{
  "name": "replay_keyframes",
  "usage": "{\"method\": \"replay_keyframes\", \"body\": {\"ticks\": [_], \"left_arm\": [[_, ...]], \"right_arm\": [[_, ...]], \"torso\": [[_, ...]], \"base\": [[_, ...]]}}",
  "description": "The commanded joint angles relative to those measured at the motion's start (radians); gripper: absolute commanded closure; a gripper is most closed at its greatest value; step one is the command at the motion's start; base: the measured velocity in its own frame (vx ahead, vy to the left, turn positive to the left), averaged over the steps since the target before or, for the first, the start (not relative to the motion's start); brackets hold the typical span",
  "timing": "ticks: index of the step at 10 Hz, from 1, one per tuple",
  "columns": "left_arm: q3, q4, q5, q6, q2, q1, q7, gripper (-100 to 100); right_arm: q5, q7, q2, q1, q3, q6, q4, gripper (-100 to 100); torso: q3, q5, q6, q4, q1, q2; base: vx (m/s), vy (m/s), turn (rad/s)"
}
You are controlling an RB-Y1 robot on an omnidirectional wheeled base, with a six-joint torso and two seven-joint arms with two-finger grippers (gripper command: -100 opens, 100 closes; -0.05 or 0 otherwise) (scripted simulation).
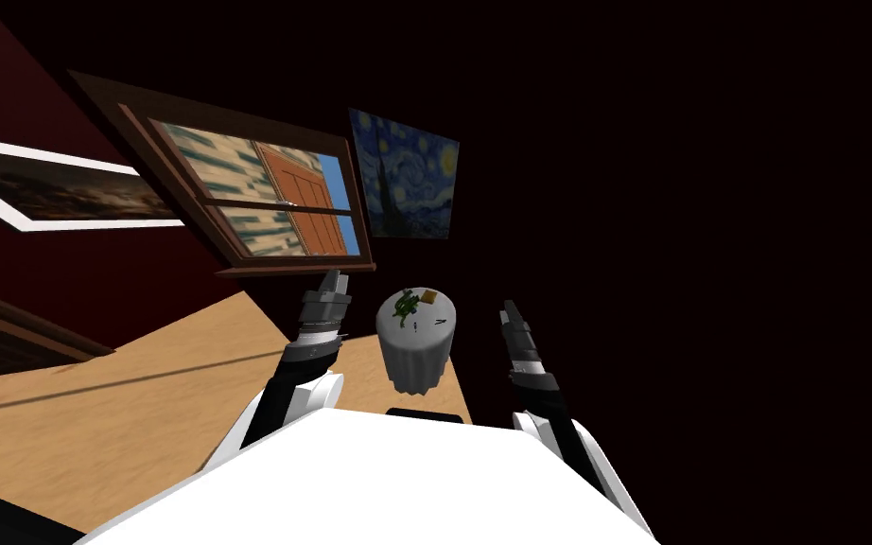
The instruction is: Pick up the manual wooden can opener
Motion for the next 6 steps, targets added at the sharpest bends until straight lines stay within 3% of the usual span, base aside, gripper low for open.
{"method": "replay_keyframes", "body": {"ticks": [1,2,6], "left_arm": [[0.000,0.000,0.000,0.000,0.000,0.000,0.000,0],[0.000,0.000,0.000,0.000,0.000,0.000,0.000,0],[0.000,0.000,0.000,0.000,0.000,0.000,0.000,0]], "right_arm": [[0.000,0.027,-0.050,0.014,0.009,0.050,-0.003,-100],[0.000,0.027,-0.066,0.014,0.009,0.054,-0.003,-100],[0.007,0.088,-0.191,0.045,0.038,0.168,0.009,-100]], "torso": [[0.000,0.000,0.000,0.000,0.000,0.000],[0.000,0.000,0.000,0.000,0.000,0.000],[0.000,0.000,0.001,0.000,-0.001,0.000]], "base": [[-0.060,0.003,0.205],[-0.047,-0.005,0.077],[-0.046,0.003,0.183]]}}
